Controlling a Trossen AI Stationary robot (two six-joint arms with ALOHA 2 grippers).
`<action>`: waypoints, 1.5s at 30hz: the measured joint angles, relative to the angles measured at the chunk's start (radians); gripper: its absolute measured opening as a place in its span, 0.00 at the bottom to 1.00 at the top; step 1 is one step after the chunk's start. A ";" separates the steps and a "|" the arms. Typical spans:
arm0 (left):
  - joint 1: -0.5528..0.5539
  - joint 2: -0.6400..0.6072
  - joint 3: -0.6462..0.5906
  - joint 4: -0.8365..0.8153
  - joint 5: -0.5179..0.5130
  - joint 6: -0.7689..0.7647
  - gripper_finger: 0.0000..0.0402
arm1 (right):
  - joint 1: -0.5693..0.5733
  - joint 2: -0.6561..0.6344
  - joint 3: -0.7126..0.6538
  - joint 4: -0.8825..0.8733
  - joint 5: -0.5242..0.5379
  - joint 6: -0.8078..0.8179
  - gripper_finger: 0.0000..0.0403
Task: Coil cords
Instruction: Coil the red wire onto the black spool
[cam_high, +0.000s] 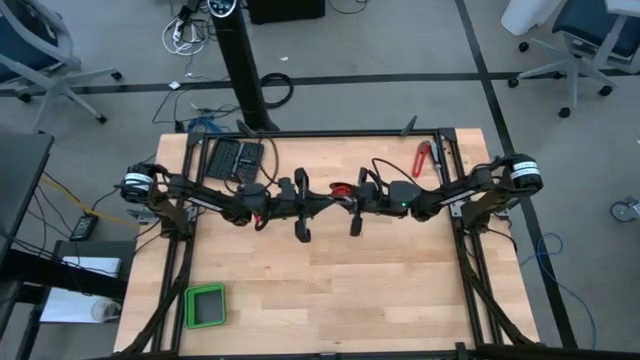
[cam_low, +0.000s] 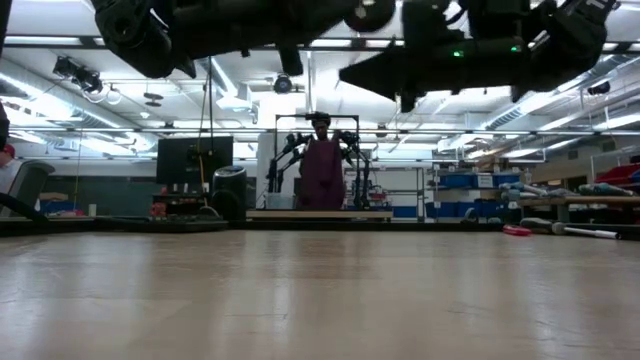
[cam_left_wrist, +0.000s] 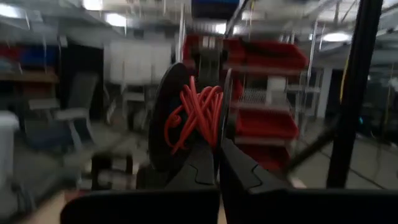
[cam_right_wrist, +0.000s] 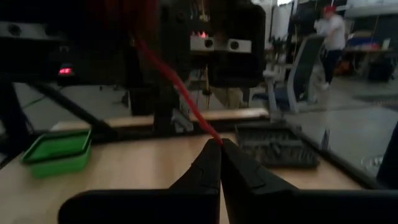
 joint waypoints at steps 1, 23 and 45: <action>0.001 0.000 0.000 -0.035 0.003 -0.017 0.00 | 0.004 -0.023 -0.012 -0.031 -0.001 0.003 0.00; 0.048 -0.002 0.003 -0.609 0.070 -0.227 0.00 | -0.002 -0.268 -0.028 -0.694 -0.086 0.203 0.00; 0.045 0.089 0.006 -0.596 0.148 -0.294 0.00 | -0.005 -0.258 -0.022 -0.632 -0.121 0.180 0.05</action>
